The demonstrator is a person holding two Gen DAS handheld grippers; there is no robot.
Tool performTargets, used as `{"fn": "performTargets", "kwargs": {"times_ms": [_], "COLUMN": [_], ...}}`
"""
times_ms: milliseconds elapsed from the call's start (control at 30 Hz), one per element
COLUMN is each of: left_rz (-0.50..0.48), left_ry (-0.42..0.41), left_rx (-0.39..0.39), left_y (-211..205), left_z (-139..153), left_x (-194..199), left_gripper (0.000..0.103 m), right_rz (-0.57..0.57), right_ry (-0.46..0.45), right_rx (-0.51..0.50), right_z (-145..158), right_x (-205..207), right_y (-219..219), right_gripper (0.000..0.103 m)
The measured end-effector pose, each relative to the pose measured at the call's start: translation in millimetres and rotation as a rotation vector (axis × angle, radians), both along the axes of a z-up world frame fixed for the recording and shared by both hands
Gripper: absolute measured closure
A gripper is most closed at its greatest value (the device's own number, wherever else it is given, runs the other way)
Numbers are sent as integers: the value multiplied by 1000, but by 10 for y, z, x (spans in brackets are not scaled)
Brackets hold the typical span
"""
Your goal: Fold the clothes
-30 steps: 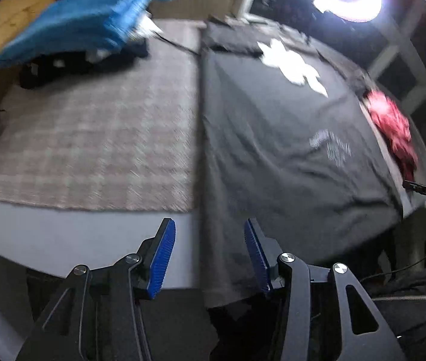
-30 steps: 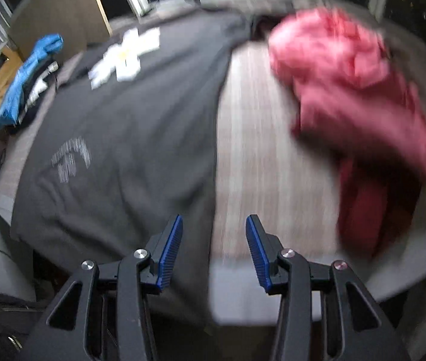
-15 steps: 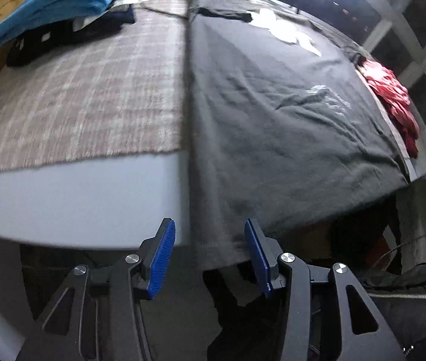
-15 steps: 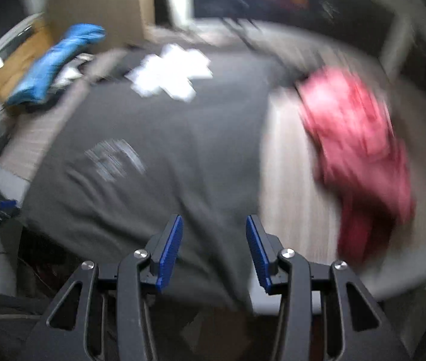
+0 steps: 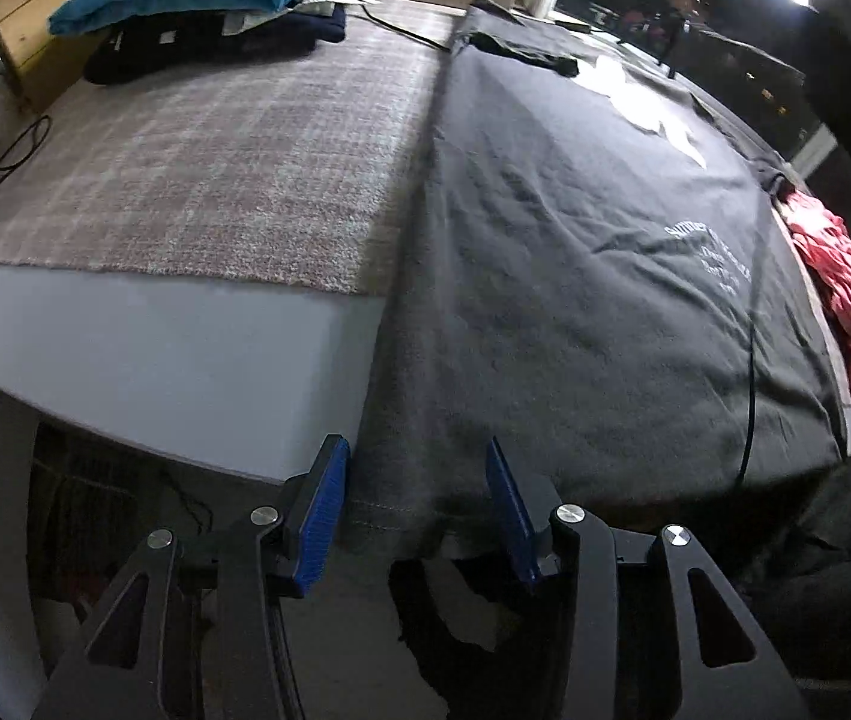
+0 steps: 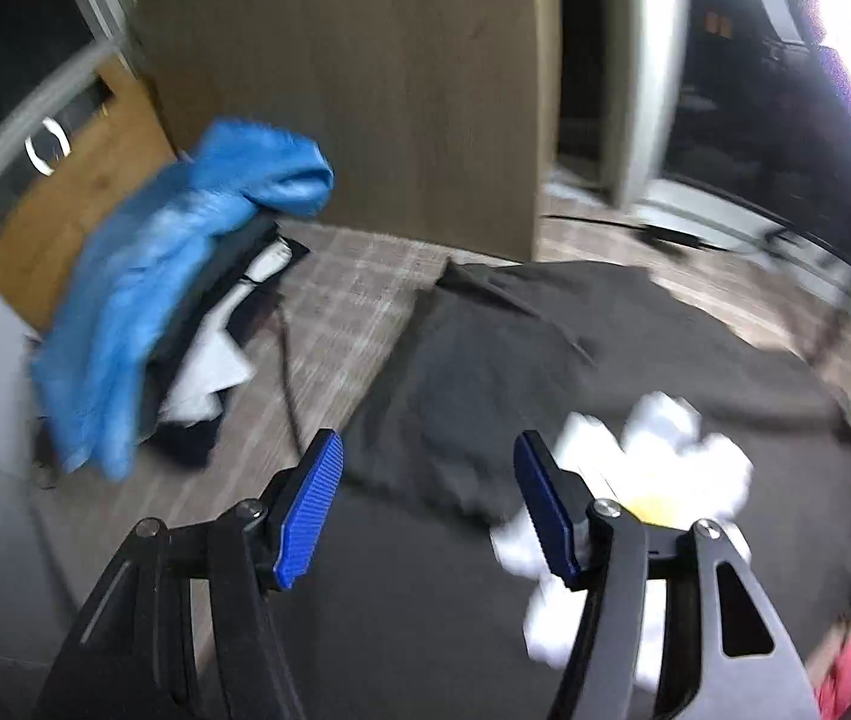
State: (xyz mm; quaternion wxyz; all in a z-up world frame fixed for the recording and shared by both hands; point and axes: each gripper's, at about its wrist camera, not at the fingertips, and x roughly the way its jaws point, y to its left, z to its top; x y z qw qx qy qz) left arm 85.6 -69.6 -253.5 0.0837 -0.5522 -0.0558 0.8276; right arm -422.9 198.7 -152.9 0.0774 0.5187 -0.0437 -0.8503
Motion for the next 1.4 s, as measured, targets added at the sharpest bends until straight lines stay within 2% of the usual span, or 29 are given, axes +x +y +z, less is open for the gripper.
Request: {"fn": "performTargets", "kwargs": {"times_ms": [67, 167, 267, 367, 433, 567, 600, 633, 700, 733, 833, 933, 1100, 1233, 1400], "left_rz": [5, 13, 21, 28, 23, 24, 22, 14, 4, -3, -40, -89, -205, -305, -421], "left_ry": [0, 0, 0, 0, 10, 16, 18, 21, 26, 28, 45, 60, 52, 39, 8], "left_rx": [4, 11, 17, 24, 71, 124, 128, 126, 139, 147, 142, 175, 184, 216, 252], "left_y": [10, 25, 40, 54, 19, -39, -47, -44, -21, -4, 74, 194, 541, 771, 1161], "left_z": [1, 4, 6, 9, 33, 50, 58, 66, 82, 92, 210, 315, 469, 543, 466], "left_x": [-7, -18, -29, -40, -45, -61, -59, -59, -85, -101, -80, -89, -59, -10, -44], "left_gripper": [78, 96, 98, 99, 99, 99, 99, 99, 100, 100, 100, 100, 100, 100, 100], "right_rz": [-5, -40, -75, -87, -77, -43, -35, -29, -34, -44, -80, -87, -86, -107, -155], "right_ry": [-60, -116, -168, -206, -206, -185, -176, -165, -159, -163, -178, -156, -91, -67, -79], "right_rx": [34, 59, 87, 140, 177, 208, 209, 219, 224, 191, 47, -13, -26, -9, 25], "right_z": [-293, -598, -883, -1021, -1053, -1068, -1062, -1051, -1029, -1020, -983, -876, -622, -437, -483], "right_x": [-322, -634, -929, -1069, -1093, -1071, -1058, -1039, -1009, -997, -941, -844, -688, -691, -587], "right_y": [-138, -210, -278, -340, -379, -421, -416, -407, -342, -271, -15, 160, 426, 796, 1190], "right_gripper": [44, 44, 44, 44, 44, 45, 52, 68, 87, 91, 95, 95, 95, 95, 95]}}
